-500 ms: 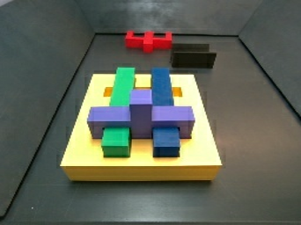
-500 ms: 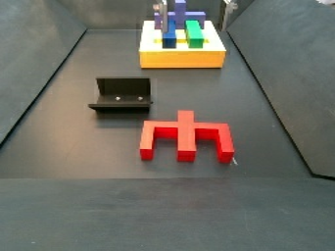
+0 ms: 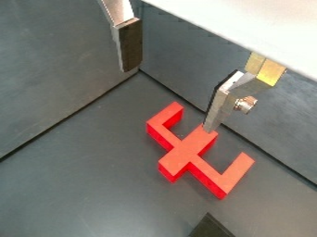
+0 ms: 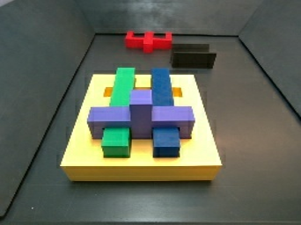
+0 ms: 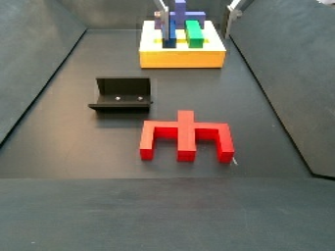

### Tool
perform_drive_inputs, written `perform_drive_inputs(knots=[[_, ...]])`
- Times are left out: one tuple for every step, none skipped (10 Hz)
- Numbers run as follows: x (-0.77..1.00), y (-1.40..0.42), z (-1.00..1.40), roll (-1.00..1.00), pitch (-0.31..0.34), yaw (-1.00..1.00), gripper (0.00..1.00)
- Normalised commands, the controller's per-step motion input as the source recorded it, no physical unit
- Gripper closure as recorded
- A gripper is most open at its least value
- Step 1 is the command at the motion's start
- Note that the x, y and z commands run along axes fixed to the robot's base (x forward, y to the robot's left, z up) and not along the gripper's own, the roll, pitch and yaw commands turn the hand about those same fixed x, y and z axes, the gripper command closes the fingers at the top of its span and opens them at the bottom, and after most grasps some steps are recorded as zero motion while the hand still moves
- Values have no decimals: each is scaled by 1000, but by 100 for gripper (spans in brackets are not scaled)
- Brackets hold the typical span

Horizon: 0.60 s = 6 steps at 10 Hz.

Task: Pick up the red object. Move up. Place the red object on the fixture. Regrasp the red object. Move to above the board. Insert the red object.
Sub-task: Pick up the red object.

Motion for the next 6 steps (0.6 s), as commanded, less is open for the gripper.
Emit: perform_drive_inputs(knots=[[131, -120, -1000, -4, -101, -220, 0], [271, -31, -1000, 0, -51, -154, 0], [297, -3, -1000, 0, -27, -177, 0], [283, 40, -1000, 0, 0, -103, 0], [6, 174, -1000, 36, -30, -17, 0], [-109, 20, -929, 173, -99, 3, 0]])
